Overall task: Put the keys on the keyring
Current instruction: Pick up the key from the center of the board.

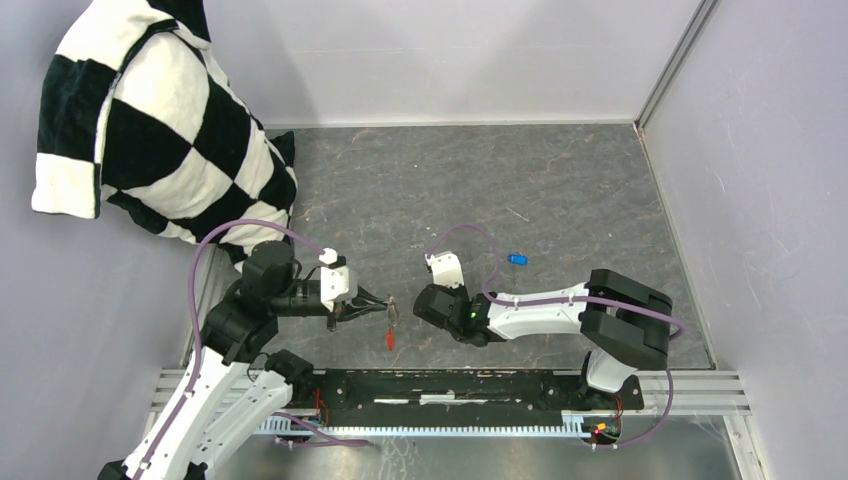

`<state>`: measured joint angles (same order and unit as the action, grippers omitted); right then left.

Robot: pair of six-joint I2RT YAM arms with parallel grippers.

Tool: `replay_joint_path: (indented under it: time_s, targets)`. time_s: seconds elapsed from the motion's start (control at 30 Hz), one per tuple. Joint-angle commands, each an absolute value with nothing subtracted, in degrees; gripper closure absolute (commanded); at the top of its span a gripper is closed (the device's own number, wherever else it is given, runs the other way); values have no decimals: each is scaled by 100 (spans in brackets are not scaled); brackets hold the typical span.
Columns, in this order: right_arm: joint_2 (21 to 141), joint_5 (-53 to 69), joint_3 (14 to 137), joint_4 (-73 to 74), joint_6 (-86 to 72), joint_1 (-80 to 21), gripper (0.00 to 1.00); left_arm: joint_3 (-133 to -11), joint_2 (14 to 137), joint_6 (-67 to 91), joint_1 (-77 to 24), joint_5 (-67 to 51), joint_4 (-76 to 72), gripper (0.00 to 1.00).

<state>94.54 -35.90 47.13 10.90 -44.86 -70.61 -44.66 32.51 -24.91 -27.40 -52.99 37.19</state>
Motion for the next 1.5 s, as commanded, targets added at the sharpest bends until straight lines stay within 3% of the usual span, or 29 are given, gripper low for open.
replay_joint_path:
  time_s: [0.0, 0.87, 1.03, 1.17, 1.3, 1.47]
  targets:
    - [9510, -3687, 4931, 916, -4489, -7024, 60, -4567, 3186, -2575, -2739, -5466, 3610, 98]
    - [9130, -3705, 4466, 888, -4708, -7039, 94, -4551, 3232, -2527, -2738, -5588, 3533, 98]
    - [8691, -3596, 4046, 207, -4157, -7122, 100, -4550, 3243, -2507, -2740, -5531, 3533, 98]
    - [7995, -2971, 3454, -804, -3284, -7141, 100, -4529, 3248, -2483, -2735, -5396, 3536, 98]
    - [6998, -1492, 2817, -1941, -2042, -7145, 100, -4486, 3278, -2466, -2735, -5324, 3538, 98]
    - [6405, -248, 2384, -2223, -1226, -7148, 100, -4459, 3279, -2452, -2737, -5326, 3546, 98]
